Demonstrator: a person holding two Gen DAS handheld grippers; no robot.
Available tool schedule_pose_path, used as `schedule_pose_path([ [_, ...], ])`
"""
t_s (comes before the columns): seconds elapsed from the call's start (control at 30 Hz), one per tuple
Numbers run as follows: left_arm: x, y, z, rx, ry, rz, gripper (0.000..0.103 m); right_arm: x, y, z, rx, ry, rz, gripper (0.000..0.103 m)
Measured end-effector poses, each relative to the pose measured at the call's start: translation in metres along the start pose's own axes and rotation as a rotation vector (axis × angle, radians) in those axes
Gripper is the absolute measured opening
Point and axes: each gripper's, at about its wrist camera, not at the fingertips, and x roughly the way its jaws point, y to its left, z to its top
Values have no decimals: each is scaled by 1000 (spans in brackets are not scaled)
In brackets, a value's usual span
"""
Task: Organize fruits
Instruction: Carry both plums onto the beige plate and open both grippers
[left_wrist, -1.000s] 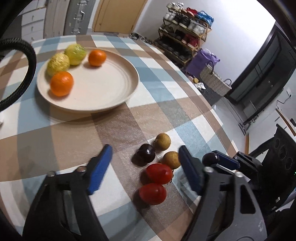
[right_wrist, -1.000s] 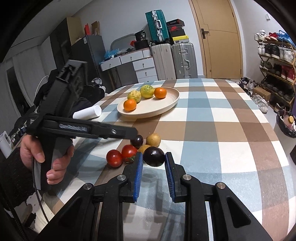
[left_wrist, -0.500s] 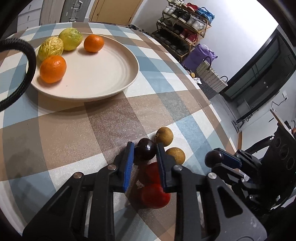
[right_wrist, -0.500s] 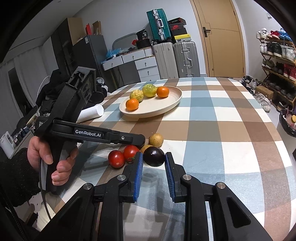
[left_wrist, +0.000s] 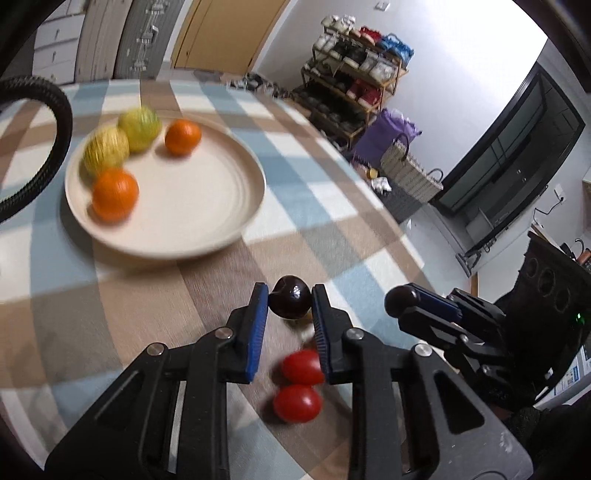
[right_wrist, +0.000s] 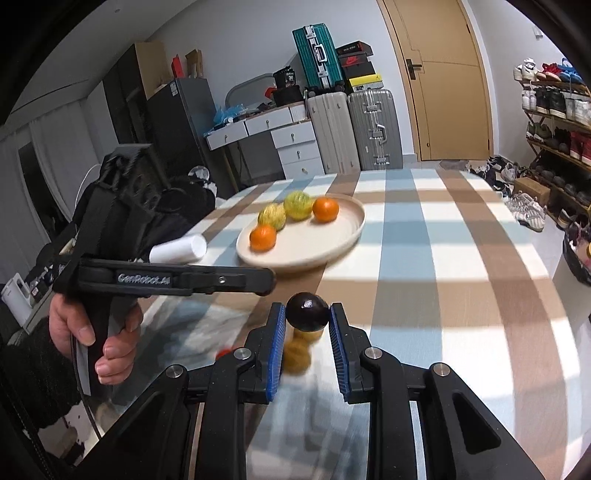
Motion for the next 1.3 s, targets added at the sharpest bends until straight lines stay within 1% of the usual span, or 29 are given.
schedule_pose_path([
  [0.07, -5, 1, 12, 4, -33, 17, 21, 4, -6, 18, 14, -11, 12, 24],
  [0.17, -8, 4, 33, -3, -78, 64, 21, 13, -13, 48, 11, -29, 17, 24],
  [0.23, -7, 8, 47, -18, -99, 70, 21, 24, -16, 70, -3, -29, 25, 24],
  [0.3, 0, 11, 62, -29, -103, 75, 21, 40, -20, 91, -7, -18, 34, 24],
  [0.43, 18, 19, 85, -42, -106, 95, 21, 71, -30, 120, 4, 16, 43, 24],
  [0.5, 28, 25, 94, -50, -112, 123, 21, 94, -35, 134, 0, 42, 42, 24],
  [0.7, 61, 46, 110, -122, -96, 133, 21, 156, -52, 152, 12, 131, 63, 25],
  [0.8, 76, 49, 114, -131, -82, 129, 21, 179, -60, 153, 31, 174, 76, 25],
  [1.03, 101, 54, 119, -134, -57, 139, 21, 210, -70, 148, 50, 238, 97, 25],
  [1.1, 106, 56, 120, -137, -51, 135, 21, 215, -73, 146, 59, 249, 97, 25],
  [1.3, 113, 56, 121, -121, -47, 151, 21, 223, -75, 143, 66, 259, 92, 25],
])
